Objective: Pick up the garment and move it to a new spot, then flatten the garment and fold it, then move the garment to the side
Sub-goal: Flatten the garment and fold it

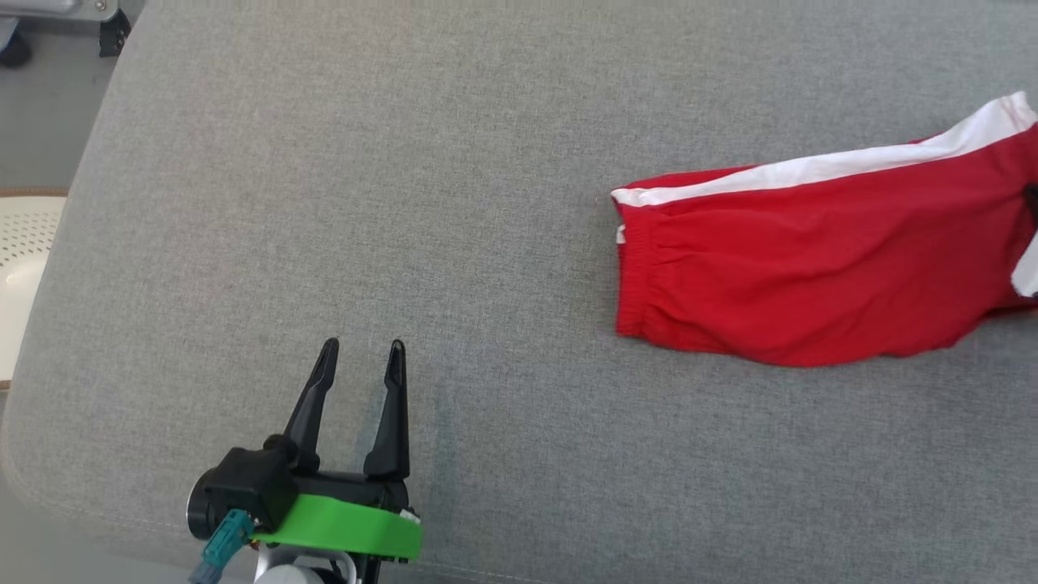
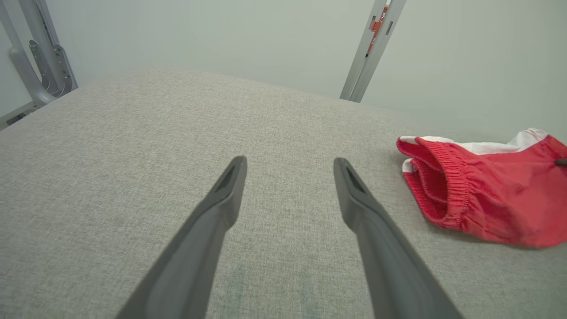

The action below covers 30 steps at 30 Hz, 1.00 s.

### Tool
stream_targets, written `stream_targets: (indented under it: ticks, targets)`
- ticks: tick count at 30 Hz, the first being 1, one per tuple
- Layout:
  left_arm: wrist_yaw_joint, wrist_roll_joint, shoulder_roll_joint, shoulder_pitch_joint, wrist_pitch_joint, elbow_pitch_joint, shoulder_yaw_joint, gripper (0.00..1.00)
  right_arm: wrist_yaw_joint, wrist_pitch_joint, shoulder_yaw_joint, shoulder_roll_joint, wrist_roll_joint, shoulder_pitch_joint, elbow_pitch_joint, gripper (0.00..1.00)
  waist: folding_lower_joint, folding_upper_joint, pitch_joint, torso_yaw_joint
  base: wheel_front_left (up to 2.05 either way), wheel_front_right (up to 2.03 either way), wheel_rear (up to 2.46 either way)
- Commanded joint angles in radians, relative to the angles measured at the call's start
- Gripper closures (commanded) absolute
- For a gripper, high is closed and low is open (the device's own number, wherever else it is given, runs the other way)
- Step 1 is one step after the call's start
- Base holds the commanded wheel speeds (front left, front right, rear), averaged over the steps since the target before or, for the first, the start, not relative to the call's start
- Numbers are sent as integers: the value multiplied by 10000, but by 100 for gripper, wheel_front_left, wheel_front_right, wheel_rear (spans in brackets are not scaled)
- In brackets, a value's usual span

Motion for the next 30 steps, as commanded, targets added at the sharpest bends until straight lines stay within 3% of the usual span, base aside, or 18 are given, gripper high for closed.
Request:
stream_targets:
  ticks: [1,5,9,15,20,29,30]
  targets:
    - [-57,122,2,245,-28,-37,109,0,-20,-157,-231,-54,112,194,-154,100,0,0,-365,-210,0,0,0]
    - [-50,84,0,561,-26,-59,299,0,-19,-262,-385,-47,350,471,-792,100,0,0,-651,-265,0,0,0]
    - [58,-64,1,829,-28,-65,306,0,-12,178,291,434,750,834,-1875,100,0,0,-934,-295,0,0,0]
    - [248,-280,1,878,-28,-41,8,0,-12,886,1960,1802,794,962,-3161,100,0,0,-1015,-256,0,0,0]
    - [308,-455,2,578,-28,139,-272,0,-14,875,2956,2976,221,679,-2667,100,0,0,-917,-3,0,0,0]
    - [427,-529,2,553,-28,406,-297,0,-12,-171,3264,3606,-275,303,-1155,100,0,0,-1055,264,0,0,0]
    - [434,-516,2,597,-27,427,-282,0,-12,-325,3296,3620,-214,268,-1059,89,0,0,-1089,249,0,0,0]
